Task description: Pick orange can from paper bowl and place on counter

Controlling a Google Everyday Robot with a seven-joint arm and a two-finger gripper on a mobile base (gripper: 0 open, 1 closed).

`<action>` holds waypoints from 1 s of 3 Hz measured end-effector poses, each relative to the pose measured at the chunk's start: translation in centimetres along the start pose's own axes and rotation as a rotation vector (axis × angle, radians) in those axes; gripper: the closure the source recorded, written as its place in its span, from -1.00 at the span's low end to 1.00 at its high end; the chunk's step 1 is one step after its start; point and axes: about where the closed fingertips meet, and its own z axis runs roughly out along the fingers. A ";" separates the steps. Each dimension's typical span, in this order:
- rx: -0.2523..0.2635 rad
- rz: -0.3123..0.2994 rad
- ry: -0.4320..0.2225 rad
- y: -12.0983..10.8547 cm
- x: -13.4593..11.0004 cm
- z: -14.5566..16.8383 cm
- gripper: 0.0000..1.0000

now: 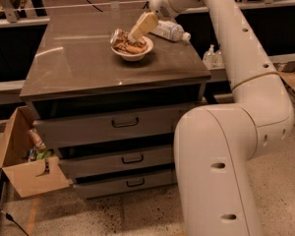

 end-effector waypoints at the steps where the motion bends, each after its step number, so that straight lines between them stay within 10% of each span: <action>1: 0.012 -0.033 0.000 -0.3 0.3 1.3 -1.00; 3: 0.059 -0.085 0.038 -1.7 1.5 3.3 -1.00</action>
Offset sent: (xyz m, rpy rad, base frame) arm 0.0368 0.0074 -0.0147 -0.0472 -0.1068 -0.0241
